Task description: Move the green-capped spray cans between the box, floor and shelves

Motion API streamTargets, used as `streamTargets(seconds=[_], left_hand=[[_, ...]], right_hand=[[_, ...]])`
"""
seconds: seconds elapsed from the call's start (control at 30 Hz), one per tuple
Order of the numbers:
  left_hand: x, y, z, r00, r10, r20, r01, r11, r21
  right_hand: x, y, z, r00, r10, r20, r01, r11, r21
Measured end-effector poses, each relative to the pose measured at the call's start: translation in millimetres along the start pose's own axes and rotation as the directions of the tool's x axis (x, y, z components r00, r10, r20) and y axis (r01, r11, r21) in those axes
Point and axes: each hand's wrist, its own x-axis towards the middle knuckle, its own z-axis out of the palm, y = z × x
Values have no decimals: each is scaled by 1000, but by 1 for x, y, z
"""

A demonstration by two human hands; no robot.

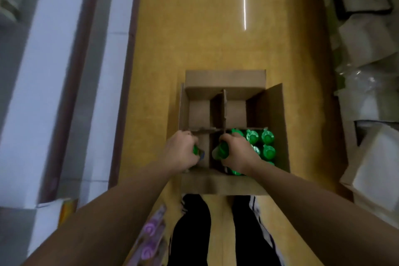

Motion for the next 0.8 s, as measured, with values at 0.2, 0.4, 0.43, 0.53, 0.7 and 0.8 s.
streamTargets(seconds=[0.2, 0.4, 0.43, 0.53, 0.7, 0.8], left_hand=[[45, -36, 109, 999, -28, 45, 31, 997, -72], [71, -46, 182, 991, -42, 126, 60, 988, -144], [75, -46, 191, 990, -49, 135, 70, 985, -160], [86, -46, 214, 985, -47, 167, 82, 975, -209], [103, -45, 236, 973, -82, 217, 137, 958, -254], [107, -43, 244, 960, -113, 256, 194, 929, -315]], right_hand=[[58, 44, 87, 995, 31, 94, -31, 1000, -5], [94, 77, 151, 986, 27, 167, -14, 997, -78], [100, 81, 159, 984, 28, 179, -11, 995, -95], [114, 93, 180, 976, 56, 211, -30, 992, -123], [125, 99, 201, 963, 80, 256, -42, 987, -153], [126, 99, 204, 957, 94, 275, -49, 985, -165]])
